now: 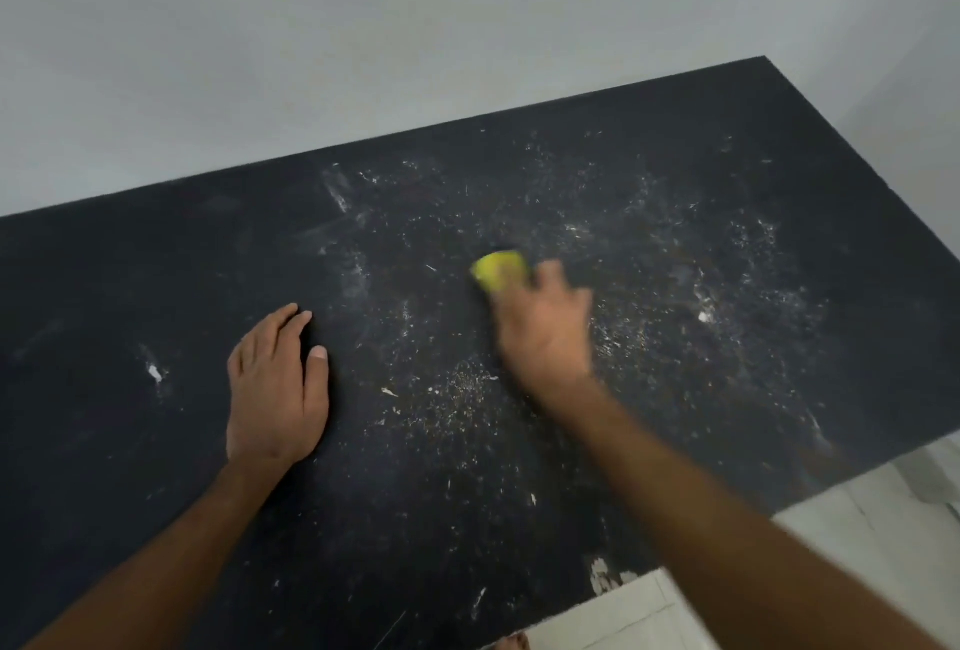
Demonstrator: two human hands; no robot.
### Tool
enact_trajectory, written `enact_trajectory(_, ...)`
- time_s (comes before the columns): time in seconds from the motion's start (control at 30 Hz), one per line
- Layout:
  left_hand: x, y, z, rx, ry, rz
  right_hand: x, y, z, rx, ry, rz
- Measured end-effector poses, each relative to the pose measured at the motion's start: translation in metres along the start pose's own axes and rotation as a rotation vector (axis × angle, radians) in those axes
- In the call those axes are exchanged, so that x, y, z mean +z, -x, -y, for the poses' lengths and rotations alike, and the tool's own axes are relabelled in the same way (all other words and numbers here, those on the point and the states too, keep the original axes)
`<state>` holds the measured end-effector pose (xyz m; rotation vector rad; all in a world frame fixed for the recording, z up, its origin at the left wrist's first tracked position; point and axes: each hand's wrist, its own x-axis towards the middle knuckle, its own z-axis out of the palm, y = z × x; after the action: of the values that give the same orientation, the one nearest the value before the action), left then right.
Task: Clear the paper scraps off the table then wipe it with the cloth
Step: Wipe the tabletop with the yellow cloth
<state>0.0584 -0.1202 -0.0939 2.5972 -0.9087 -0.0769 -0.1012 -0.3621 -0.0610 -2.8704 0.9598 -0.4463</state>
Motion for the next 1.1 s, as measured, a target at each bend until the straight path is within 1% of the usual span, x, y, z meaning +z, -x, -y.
enact_trajectory(0.07, 0.0, -0.001, 0.001, -0.047, 0.046, -0.023, 0.013, 0.021, 0.082, -0.318, -0.094, 0.207)
enact_trajectory(0.1, 0.0, -0.001, 0.002, -0.061, 0.064, -0.037, 0.018, 0.024, 0.103, -0.414, -0.125, 0.263)
enact_trajectory(0.13, 0.001, -0.002, 0.003, -0.067, 0.076, -0.045, 0.022, 0.016, 0.106, -0.447, -0.153, 0.255)
enact_trajectory(0.17, 0.001, -0.002, 0.003, -0.071, 0.083, -0.044, 0.028, 0.001, 0.094, -0.407, -0.144, 0.207)
enact_trajectory(0.2, 0.002, -0.002, 0.004, -0.073, 0.083, -0.042, 0.035, -0.018, 0.073, -0.31, -0.099, 0.138)
enact_trajectory(0.27, 0.003, -0.003, 0.005, -0.064, 0.069, -0.038, 0.039, -0.059, 0.016, -0.018, 0.015, 0.056)
enact_trajectory(0.33, 0.003, -0.003, 0.005, -0.059, 0.057, -0.035, 0.03, -0.087, -0.036, 0.274, 0.038, 0.003)
enact_trajectory(0.37, 0.002, -0.004, 0.005, -0.058, 0.06, -0.033, 0.024, -0.092, -0.045, 0.354, 0.015, -0.033)
enact_trajectory(0.4, 0.002, -0.004, 0.005, -0.058, 0.064, -0.031, 0.021, -0.093, -0.04, 0.389, 0.006, -0.07)
enact_trajectory(0.43, 0.002, -0.005, 0.005, -0.062, 0.073, -0.035, 0.019, -0.087, -0.022, 0.351, -0.002, -0.095)
enact_trajectory(0.47, 0.001, -0.006, 0.005, -0.076, 0.093, -0.051, 0.021, -0.076, 0.006, 0.228, -0.022, -0.095)
enact_trajectory(0.5, 0.001, -0.008, 0.004, -0.104, 0.13, -0.084, 0.025, -0.059, 0.042, 0.041, -0.056, -0.058)
enact_trajectory(0.53, 0.0, -0.011, 0.002, -0.147, 0.189, -0.128, 0.028, -0.04, 0.081, -0.162, -0.102, 0.036)
enact_trajectory(0.57, -0.002, -0.018, 0.001, -0.193, 0.258, -0.176, 0.031, -0.022, 0.118, -0.317, -0.114, 0.157)
enact_trajectory(0.6, -0.004, -0.028, 0.0, -0.228, 0.317, -0.223, 0.036, -0.014, 0.14, -0.412, -0.125, 0.225)
enact_trajectory(0.63, -0.008, -0.04, 0.001, -0.231, 0.345, -0.247, 0.041, -0.021, 0.146, -0.445, -0.155, 0.228)
enact_trajectory(0.67, -0.012, -0.055, 0.008, -0.187, 0.322, -0.232, 0.048, -0.037, 0.139, -0.398, -0.16, 0.191)
enact_trajectory(0.7, -0.016, -0.073, 0.018, -0.108, 0.25, -0.186, 0.054, -0.056, 0.123, -0.291, -0.11, 0.123)
enact_trajectory(0.77, -0.024, -0.11, 0.046, 0.072, 0.059, -0.046, 0.057, -0.094, 0.068, 0.028, 0.012, 0.016)
enact_trajectory(0.83, -0.03, -0.144, 0.076, 0.206, -0.087, 0.065, 0.049, -0.121, 0.007, 0.327, 0.056, -0.013)
enact_trajectory(0.87, -0.031, -0.154, 0.087, 0.242, -0.123, 0.094, 0.045, -0.127, -0.011, 0.427, 0.047, -0.023)
enact_trajectory(0.9, -0.031, -0.159, 0.093, 0.256, -0.135, 0.108, 0.042, -0.13, -0.014, 0.476, 0.044, -0.042)
enact_trajectory(0.93, -0.03, -0.161, 0.096, 0.256, -0.131, 0.108, 0.041, -0.132, -0.002, 0.486, 0.053, -0.072)
enact_trajectory(0.97, -0.029, -0.161, 0.097, 0.248, -0.116, 0.095, 0.044, -0.132, 0.022, 0.419, 0.056, -0.113)
enact_trajectory(1.0, -0.027, -0.161, 0.097, 0.231, -0.092, 0.08, 0.051, -0.128, 0.057, 0.276, 0.04, -0.141)
enact_trajectory(1.03, -0.026, -0.161, 0.098, 0.206, -0.066, 0.067, 0.058, -0.122, 0.099, 0.072, 0.005, -0.108)
enact_trajectory(1.07, -0.026, -0.161, 0.098, 0.18, -0.039, 0.054, 0.065, -0.112, 0.141, -0.13, -0.044, -0.004)
enact_trajectory(1.1, -0.026, -0.161, 0.099, 0.159, -0.014, 0.043, 0.069, -0.102, 0.179, -0.272, -0.08, 0.121)
